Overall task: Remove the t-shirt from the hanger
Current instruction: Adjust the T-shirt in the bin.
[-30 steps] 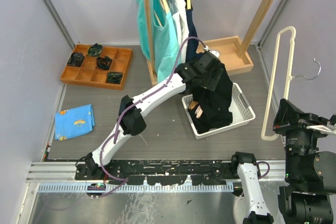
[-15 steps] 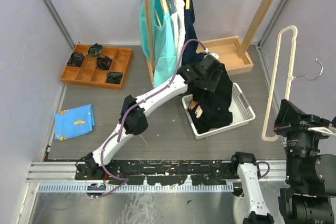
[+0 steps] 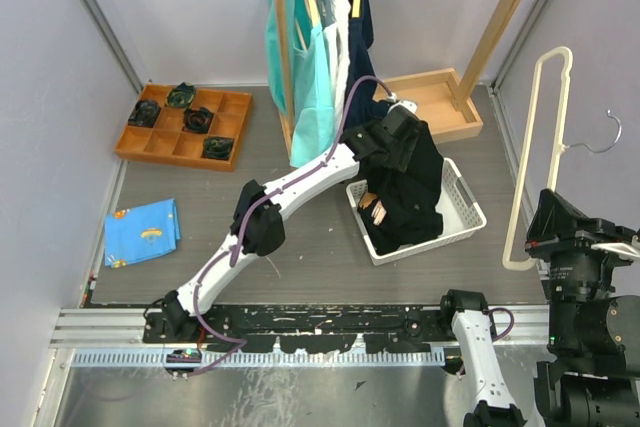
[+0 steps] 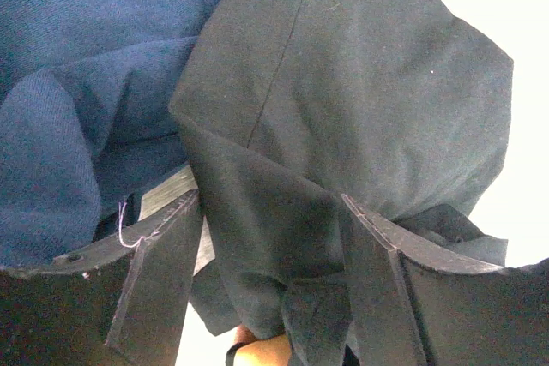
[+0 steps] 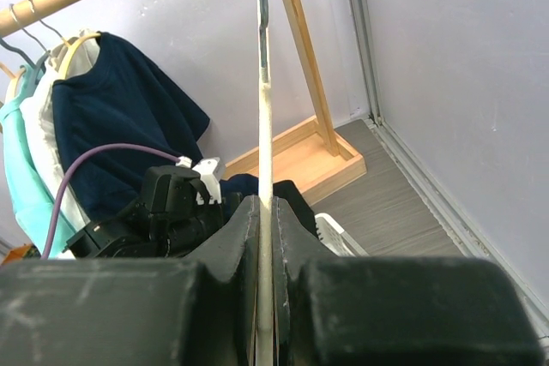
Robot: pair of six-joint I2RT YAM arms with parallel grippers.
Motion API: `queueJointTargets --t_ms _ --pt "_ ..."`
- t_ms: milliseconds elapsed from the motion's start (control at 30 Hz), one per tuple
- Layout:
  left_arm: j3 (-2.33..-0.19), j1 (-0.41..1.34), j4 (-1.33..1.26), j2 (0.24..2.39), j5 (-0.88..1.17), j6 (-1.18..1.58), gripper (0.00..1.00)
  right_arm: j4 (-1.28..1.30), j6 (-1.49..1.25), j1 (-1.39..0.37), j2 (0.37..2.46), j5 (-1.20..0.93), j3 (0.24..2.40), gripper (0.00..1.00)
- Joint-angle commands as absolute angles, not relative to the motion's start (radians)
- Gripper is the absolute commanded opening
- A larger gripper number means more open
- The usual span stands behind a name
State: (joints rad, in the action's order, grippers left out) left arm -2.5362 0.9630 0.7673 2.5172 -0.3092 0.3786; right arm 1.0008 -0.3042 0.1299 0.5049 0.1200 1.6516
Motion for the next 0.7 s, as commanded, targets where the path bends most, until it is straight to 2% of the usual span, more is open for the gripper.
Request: queueJointTargets --t_ms 0,167,300,400,667 --pt "-2.549 0.955 0.719 2.541 -0.323 0.386 0.68 0.961 -0.276 0.124 0.537 0.139 1.688 0.01" --pt "-2.55 0.954 0.709 2.552 -0.313 0.387 0.48 0.966 -0.268 0.124 0.541 0.143 1.695 0.01" --pt "-2.52 0.958 0.662 2.527 -0.301 0.383 0.17 0.966 -0.268 0.125 0.543 0.142 1.693 0.01" --pt "-2.477 0.965 0.605 2.488 -0.298 0.358 0.0 0.964 -0.27 0.124 0.543 0.14 1.691 0.01" --pt "-2.352 1.04 0.443 2.327 -0.274 0.211 0.0 0.933 -0.285 0.124 0.529 0.122 1.643 0.01"
